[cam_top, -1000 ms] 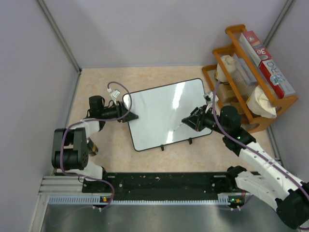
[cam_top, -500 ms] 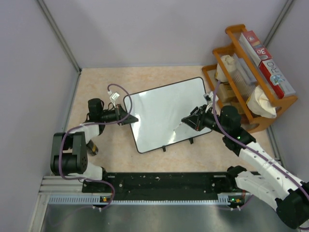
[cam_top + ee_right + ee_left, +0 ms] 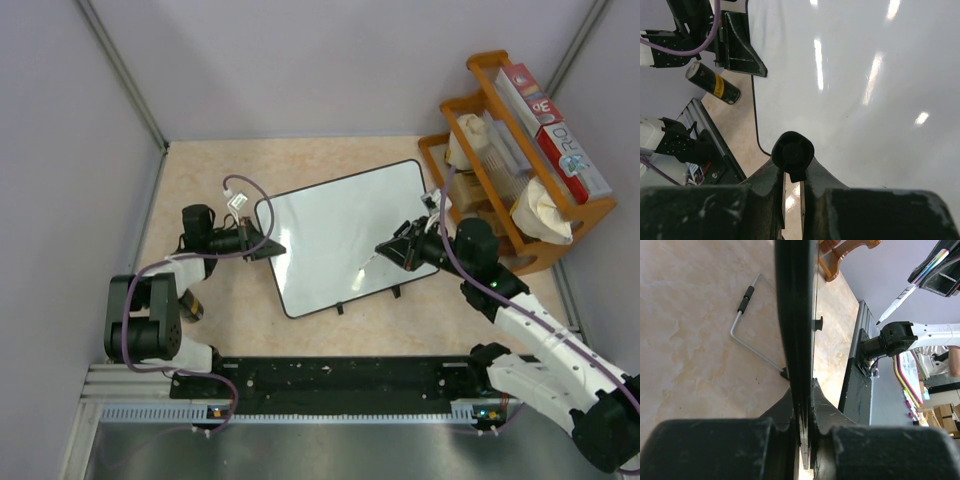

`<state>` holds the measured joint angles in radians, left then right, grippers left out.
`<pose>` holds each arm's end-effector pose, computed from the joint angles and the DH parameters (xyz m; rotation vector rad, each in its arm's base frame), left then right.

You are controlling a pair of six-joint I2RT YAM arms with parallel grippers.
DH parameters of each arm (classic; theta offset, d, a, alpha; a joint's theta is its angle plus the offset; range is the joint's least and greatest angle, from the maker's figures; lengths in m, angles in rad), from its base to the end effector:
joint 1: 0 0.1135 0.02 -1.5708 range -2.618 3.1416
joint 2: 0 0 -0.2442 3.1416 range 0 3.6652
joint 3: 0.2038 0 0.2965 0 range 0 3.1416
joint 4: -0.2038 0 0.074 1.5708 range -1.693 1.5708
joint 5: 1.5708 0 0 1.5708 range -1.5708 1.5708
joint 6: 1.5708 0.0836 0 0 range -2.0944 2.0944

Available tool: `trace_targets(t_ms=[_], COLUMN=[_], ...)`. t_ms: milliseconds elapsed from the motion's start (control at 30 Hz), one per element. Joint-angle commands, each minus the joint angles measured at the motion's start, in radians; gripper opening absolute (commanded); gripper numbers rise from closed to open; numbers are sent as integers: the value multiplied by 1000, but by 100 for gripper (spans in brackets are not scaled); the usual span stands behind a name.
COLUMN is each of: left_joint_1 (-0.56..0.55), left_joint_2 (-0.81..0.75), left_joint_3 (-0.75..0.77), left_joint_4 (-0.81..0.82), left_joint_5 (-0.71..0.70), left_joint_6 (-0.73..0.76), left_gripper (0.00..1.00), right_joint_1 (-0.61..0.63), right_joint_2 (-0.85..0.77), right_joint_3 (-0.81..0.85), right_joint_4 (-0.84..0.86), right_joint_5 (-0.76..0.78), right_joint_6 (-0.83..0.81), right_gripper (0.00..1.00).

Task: Write a sentence on the whiteboard
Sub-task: Adjust the whiteboard at the center of the board.

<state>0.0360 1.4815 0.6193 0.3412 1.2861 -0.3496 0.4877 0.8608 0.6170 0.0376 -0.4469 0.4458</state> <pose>0.3200 -0.0688 0.1268 0.4274 1.9425 -1.5154 0.2510 0.1740 0.2562 -0.3809 1.8456 1.0536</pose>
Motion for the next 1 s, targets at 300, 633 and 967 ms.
trace_targets(t_ms=[300,633,967], left_joint_1=[-1,-1,18], left_joint_2=[-107,-155,-146], left_joint_3=[26,23,167], left_joint_4=[-183,-117,-133], left_joint_5=[-339,-318,-347], left_joint_6=[182,135,86], left_gripper=[3,56,72], right_joint_1=[-6,-6,-8], right_joint_2=[86,106,93], right_joint_3=[58,67,75], right_joint_4=[123,136,137], right_joint_5=[-19,-27,-26], right_joint_6=[2,4,11], right_gripper=[0,0,0])
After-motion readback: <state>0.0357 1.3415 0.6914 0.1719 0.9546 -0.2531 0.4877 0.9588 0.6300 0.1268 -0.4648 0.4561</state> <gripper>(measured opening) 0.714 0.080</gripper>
